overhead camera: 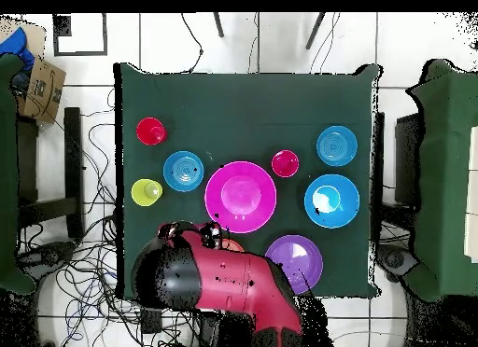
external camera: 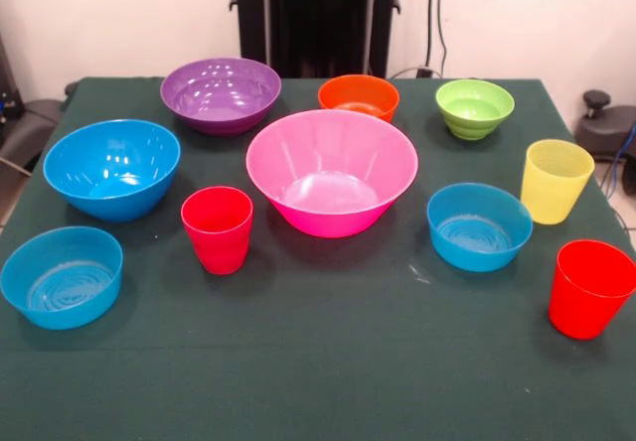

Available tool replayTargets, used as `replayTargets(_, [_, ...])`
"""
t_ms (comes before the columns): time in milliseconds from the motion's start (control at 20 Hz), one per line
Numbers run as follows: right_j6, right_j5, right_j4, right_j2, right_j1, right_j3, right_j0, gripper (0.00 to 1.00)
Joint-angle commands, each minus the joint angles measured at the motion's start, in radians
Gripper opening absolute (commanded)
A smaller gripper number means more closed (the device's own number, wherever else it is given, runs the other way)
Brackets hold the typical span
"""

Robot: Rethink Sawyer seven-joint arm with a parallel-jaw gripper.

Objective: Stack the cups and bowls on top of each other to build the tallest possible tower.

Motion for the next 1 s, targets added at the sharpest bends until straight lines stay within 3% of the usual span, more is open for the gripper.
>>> replayTargets(50, [0.121,-0.132,-0.040,0.063,0.168,-0.043,-0.011,1.00])
replayTargets(500, [0.063,-0.153,-0.046,0.094,0.257,-0.094,-0.068,1.00])
replayTargets(1000, [0.116,-0.312,-0.099,0.019,0.430,-0.154,-0.012,1.00])
